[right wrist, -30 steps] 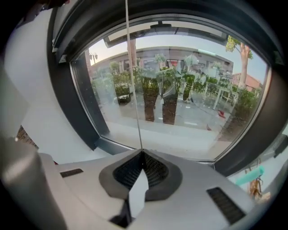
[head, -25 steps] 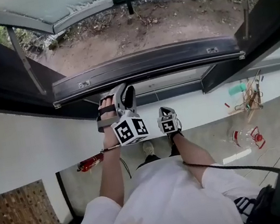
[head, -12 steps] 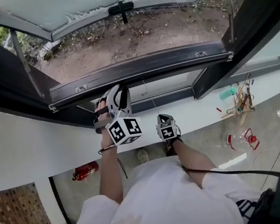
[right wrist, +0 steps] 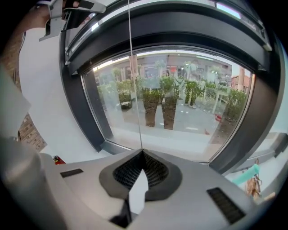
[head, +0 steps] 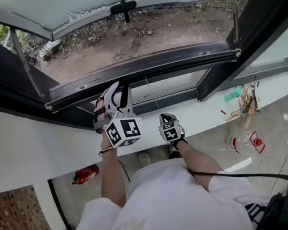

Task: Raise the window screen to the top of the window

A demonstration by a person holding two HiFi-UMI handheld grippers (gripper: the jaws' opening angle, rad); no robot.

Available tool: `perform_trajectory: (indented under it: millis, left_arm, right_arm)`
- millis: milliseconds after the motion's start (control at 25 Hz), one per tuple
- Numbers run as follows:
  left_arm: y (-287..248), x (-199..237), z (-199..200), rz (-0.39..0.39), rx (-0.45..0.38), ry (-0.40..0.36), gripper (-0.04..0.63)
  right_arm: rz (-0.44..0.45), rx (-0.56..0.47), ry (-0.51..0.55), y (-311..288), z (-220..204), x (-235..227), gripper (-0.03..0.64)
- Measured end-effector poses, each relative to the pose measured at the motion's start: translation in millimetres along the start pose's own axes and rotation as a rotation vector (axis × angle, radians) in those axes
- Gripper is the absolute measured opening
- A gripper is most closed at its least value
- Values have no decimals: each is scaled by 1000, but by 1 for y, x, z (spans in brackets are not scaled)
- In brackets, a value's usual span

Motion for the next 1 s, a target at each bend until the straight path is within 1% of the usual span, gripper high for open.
perform_trajectory:
  millis: [120,200,320,400,440,520,720,760,840,1000]
  left_arm:
    - [4,4,5,3,-35,36,89]
    - [10,9,8,28,-77,84,89]
    - [22,14,7,84,-163,193,89]
    - [30,12,8,95,-229,277,89]
    - [32,7,8,86,-263,322,89]
    - [30,-9,2,39,-307,403,89]
    - [10,-48,-19,-116,-334,596,89]
    - [6,-53,-21,-144,-340,621,89]
    - [0,-60,-20,-186,-351,646,89]
    - [-12,-67,-11,-236,-370,682,89]
  right_arm:
    - [10,-19,10,2,5,3,2]
    - [11,-33,9,2,9,4,2]
    - [11,-71,5,0,14,2,2]
    - [14,-72,4,5,19,2,2]
    - [17,-71,3,10,22,2,2]
    - [25,-74,7,18,24,4,2]
    - [30,-82,7,21,25,4,2]
    - [31,-85,6,22,26,4,2]
    - [39,-94,6,25,26,6,2]
    - [52,-112,24,32,27,10,2]
Point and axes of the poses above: the fingertips, and each gripper's own axes: y backward along the fingers, x to its left, z out of its top, the point moved 4 cm from there along y, backward along the fingers, and after that the axes turned 15 degrees about -z, right-handed, at the moved point
